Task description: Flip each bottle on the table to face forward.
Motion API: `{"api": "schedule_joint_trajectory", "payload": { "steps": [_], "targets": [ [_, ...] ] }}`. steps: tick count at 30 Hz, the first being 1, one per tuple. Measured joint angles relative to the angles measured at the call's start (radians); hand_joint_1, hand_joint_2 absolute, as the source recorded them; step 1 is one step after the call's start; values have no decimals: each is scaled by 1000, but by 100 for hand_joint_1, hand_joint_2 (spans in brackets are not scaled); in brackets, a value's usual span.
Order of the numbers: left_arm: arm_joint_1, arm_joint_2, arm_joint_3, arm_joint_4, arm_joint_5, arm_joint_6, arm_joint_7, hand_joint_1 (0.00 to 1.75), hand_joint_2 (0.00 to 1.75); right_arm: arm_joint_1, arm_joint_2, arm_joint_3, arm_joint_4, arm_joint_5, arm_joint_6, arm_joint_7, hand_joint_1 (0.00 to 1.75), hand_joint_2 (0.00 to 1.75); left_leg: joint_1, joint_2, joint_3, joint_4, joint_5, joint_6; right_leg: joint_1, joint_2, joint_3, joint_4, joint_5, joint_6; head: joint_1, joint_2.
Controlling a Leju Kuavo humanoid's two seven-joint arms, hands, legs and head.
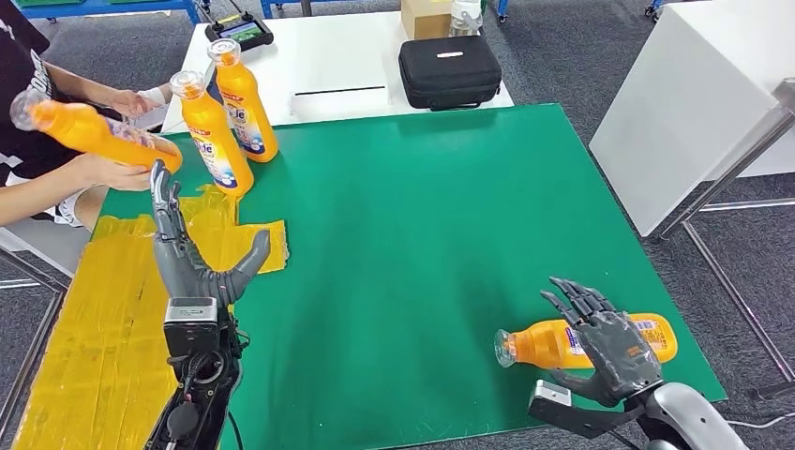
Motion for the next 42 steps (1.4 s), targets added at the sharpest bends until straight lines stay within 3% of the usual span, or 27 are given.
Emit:
{"api": "schedule_joint_trajectory", "payload": {
  "steps": [12, 24, 25, 28, 29, 31, 38, 42],
  "targets": [
    [3, 19, -60, 14, 62, 27, 0, 0, 175, -36, -71, -221, 196, -27, 117, -35, 0, 175, -1, 0, -1, 0, 0, 1, -2, 0, 1, 0, 0, 2, 0, 0],
    [-39, 18, -84, 74, 66, 11, 0, 0, 175, -149, -117, -238, 440, 57, 137, 18, 0, 175, -1, 0, 0, 0, 0, 1, -1, 0, 1, 0, 0, 2, 0, 0],
    [-41, 17, -85, 77, 65, 12, 0, 0, 175, -157, -118, -236, 458, 65, 134, 20, 21, 175, -1, 0, 0, 0, 0, 1, -1, 0, 1, 0, 0, 2, 0, 0],
    [-43, 15, -86, 84, 61, 14, 0, 0, 175, -181, -118, -227, 516, 87, 122, 26, 144, 175, -1, 0, 0, 0, 0, 1, -1, 0, 1, 0, 0, 2, 0, 0],
    [-44, 14, -86, 85, 58, 14, 0, 0, 175, -191, -118, -221, 537, 93, 114, 27, 167, 175, -1, 0, -1, 0, 0, 1, -1, 0, 1, 0, 0, 2, 0, 0],
    [-45, 10, -86, 87, 52, 13, 0, 0, 175, -212, -116, -204, 579, 99, 91, 27, 175, 175, -1, 0, 0, 0, 0, 2, -1, 0, 1, 0, 0, 2, 0, 0],
    [-46, 4, -85, 90, 35, 12, 0, 0, 175, -284, -91, -134, 687, 102, -26, 27, 175, 175, -1, 2, 2, 0, -1, 1, -1, 2, 3, 0, 0, 2, 0, 0],
    [-46, 4, -84, 90, 34, 14, 0, 0, 175, -310, -75, -109, 714, 102, -42, 27, 175, 175, -1, 1, 4, 0, 0, 1, -1, 2, 4, 0, 0, 2, 0, 0]
  ]
}}
